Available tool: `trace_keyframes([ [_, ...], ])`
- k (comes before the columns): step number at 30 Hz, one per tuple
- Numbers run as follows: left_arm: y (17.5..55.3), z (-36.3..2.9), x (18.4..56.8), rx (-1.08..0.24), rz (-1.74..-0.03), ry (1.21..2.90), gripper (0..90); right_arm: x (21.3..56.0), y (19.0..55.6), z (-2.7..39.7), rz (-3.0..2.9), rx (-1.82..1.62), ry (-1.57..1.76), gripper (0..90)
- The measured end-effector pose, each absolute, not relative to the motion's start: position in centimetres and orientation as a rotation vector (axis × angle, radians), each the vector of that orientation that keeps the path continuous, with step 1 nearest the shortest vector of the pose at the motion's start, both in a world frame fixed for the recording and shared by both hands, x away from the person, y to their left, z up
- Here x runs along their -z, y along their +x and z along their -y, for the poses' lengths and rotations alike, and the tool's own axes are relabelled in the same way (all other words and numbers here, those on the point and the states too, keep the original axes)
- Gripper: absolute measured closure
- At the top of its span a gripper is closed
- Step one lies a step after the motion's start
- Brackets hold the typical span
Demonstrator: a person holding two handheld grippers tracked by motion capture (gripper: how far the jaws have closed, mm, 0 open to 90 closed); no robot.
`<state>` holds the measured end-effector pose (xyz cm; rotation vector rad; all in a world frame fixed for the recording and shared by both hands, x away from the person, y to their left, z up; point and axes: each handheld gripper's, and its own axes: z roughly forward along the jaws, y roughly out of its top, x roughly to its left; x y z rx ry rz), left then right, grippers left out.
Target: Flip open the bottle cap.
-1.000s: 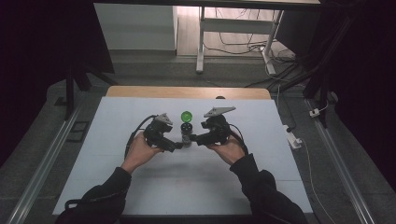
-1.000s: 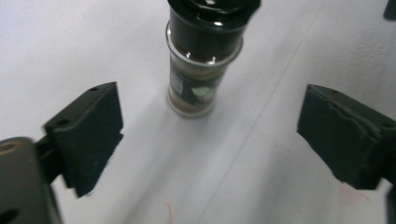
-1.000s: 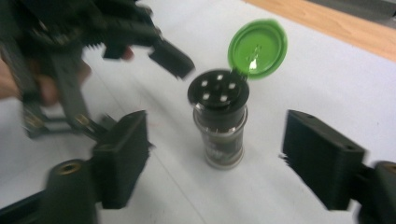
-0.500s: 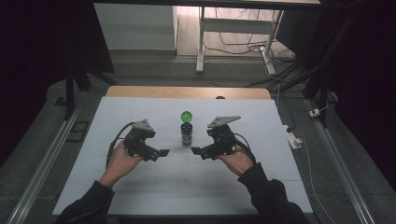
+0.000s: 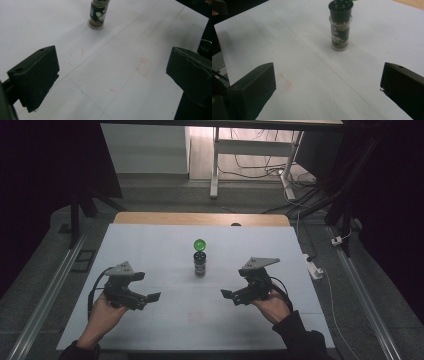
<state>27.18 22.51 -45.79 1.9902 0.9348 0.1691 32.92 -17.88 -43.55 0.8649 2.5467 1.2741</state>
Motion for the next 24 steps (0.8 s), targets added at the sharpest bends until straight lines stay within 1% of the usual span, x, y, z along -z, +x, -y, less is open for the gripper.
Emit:
trace_keyframes([
  [13,22.7,-26.4,46.1,-0.242,-1.032,1.916,0.0,44.2,30.5,23.0,-2.457,-1.246,0.982,0.0],
  [24,19.6,-28.7,46.8,-0.291,-1.114,1.88,0.0,45.1,28.4,27.1,-2.363,-1.196,1.097,0.0],
])
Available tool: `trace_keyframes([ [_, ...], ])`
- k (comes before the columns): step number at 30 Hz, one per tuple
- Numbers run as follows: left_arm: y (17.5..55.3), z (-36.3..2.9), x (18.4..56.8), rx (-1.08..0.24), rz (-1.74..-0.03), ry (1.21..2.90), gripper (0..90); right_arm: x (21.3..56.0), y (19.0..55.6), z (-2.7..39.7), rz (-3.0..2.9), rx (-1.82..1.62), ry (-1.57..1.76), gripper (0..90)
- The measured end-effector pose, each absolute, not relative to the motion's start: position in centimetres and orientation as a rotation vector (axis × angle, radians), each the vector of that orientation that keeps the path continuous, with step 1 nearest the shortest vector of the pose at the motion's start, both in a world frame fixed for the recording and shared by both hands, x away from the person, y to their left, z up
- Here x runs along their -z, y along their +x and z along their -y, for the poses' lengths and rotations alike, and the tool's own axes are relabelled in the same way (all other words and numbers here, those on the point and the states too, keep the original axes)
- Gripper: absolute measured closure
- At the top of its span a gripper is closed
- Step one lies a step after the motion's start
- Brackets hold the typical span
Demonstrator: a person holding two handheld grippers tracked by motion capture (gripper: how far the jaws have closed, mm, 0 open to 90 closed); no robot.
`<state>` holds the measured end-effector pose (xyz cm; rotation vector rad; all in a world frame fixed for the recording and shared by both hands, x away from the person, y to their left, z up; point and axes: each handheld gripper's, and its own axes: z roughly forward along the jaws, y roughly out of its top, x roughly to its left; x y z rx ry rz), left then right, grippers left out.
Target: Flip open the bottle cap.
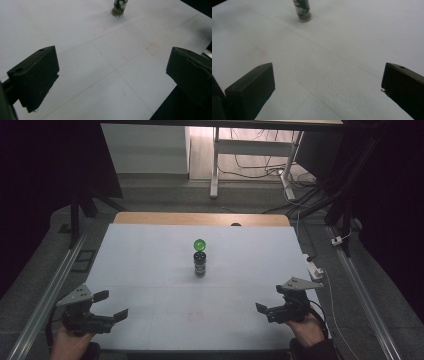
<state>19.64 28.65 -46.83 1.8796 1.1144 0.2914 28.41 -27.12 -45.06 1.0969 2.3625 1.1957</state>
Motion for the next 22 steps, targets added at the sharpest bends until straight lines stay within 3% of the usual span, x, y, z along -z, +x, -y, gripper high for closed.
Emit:
trace_keyframes([
  [7,18.3,-29.5,47.3,-0.34,-1.16,1.893,0.0,45.3,27.4,29.0,-2.338,-1.15,1.171,0.0],
  [22,17.7,-29.9,47.7,-0.313,-1.231,1.936,0.0,45.8,26.5,30.4,-2.343,-1.053,1.248,0.0],
])
